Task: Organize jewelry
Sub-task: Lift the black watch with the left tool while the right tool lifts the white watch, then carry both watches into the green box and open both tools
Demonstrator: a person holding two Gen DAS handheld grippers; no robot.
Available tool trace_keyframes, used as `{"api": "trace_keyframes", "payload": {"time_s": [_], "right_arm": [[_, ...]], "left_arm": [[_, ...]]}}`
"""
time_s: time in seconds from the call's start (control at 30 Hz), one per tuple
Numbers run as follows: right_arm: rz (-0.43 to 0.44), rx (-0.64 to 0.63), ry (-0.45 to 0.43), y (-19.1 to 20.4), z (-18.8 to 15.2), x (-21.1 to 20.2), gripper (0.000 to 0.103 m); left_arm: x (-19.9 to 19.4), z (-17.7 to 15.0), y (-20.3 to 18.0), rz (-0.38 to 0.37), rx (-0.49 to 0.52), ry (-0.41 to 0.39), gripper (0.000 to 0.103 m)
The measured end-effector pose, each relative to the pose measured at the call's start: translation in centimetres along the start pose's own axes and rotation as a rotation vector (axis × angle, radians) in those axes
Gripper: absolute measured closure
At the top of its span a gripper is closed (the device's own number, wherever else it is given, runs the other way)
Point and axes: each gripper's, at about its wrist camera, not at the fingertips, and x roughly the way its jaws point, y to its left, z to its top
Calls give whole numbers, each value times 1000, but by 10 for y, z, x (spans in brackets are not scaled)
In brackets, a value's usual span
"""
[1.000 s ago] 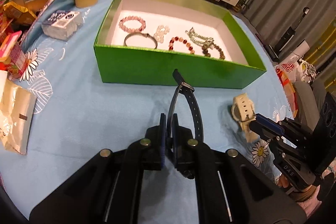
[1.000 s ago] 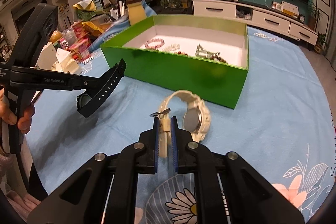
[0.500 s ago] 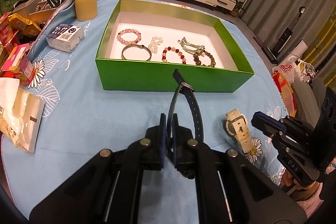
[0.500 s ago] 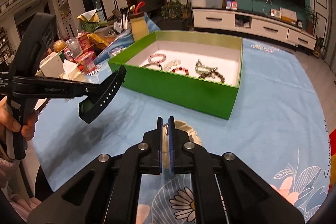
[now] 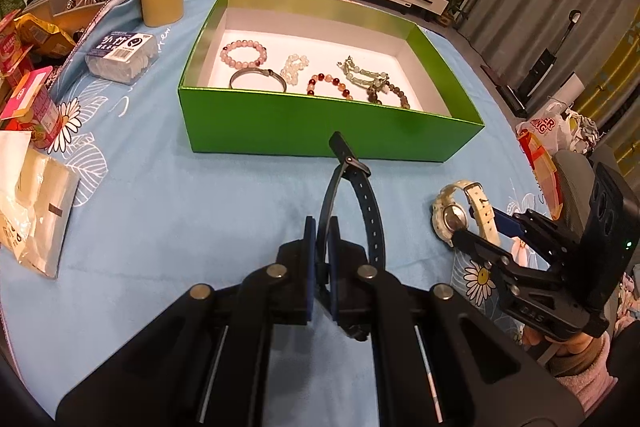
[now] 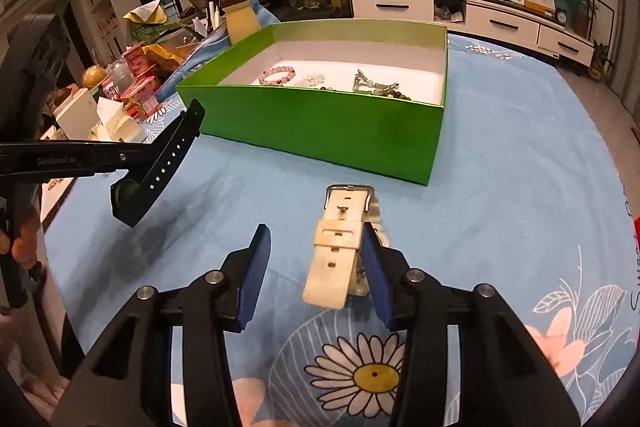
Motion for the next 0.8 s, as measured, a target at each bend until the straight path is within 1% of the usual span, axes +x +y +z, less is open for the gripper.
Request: {"api": "trace_keyframes", "payload": {"time_s": [0.03, 0.07, 0.27, 0.43, 0.6, 0.8], "right_arm": [[-16, -14, 5, 1, 0, 3, 79], [-24, -21, 14, 2, 1, 6, 81], [-9, -19, -29, 4, 6, -1, 82], [-1, -47, -101, 9, 22, -26, 82], [-9, -81, -174, 13, 44, -47, 82], [-33, -107, -229, 11, 72, -50, 82]], "left_arm": [[0, 0, 0, -2, 0, 0, 98], [0, 0, -1, -3, 1, -1, 98], [-4, 4, -6, -2, 18, -17, 98], [-10, 13, -12, -7, 43, -39, 98], [-19, 31, -21, -16, 69, -73, 98], [-24, 57, -30, -14, 95, -116, 98]]}}
